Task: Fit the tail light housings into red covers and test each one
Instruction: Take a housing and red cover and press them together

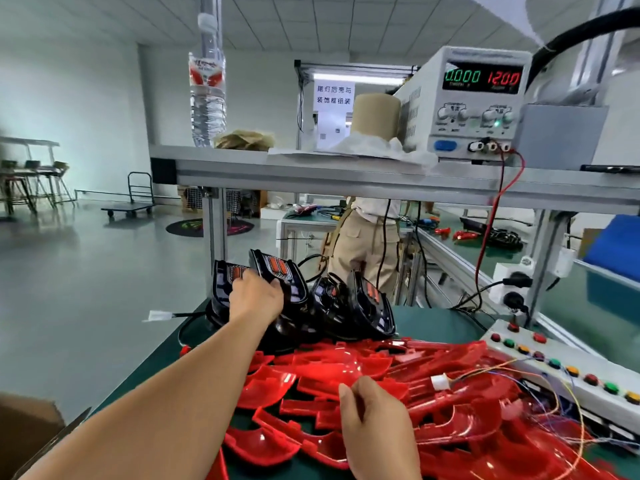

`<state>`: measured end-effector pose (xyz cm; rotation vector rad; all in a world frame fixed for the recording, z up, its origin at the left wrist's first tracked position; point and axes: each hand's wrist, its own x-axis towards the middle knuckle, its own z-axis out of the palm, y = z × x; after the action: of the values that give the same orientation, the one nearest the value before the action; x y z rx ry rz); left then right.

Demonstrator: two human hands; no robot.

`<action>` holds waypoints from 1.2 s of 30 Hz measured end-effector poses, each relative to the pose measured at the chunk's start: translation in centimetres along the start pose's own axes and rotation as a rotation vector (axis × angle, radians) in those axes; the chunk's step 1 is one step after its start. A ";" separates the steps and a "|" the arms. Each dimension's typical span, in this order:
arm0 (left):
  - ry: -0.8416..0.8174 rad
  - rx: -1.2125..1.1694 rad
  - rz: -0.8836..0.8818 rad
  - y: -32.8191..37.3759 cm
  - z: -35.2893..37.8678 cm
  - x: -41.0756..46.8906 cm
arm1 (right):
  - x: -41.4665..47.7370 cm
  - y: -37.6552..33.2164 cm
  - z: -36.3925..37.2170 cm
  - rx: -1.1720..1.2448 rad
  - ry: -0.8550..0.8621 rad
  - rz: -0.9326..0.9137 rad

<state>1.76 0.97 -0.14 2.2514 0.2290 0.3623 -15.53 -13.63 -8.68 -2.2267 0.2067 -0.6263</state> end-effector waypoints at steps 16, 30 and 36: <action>0.032 -0.023 -0.128 -0.3 0.9 2.9 | 0.0 0.0 -0.2 0.030 -0.005 -0.021; -0.069 -0.930 -0.272 0.3 -1.7 -5.0 | -0.4 -0.6 -1.0 0.132 0.082 -0.229; -0.340 -1.286 -0.372 0.8 -0.4 -15.7 | -0.4 -1.5 -2.3 0.525 0.018 -0.054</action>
<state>-13.18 -3.67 -2.17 0.9399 0.1533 -0.0961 -17.12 -13.99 -6.44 -1.7252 -0.0124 -0.6437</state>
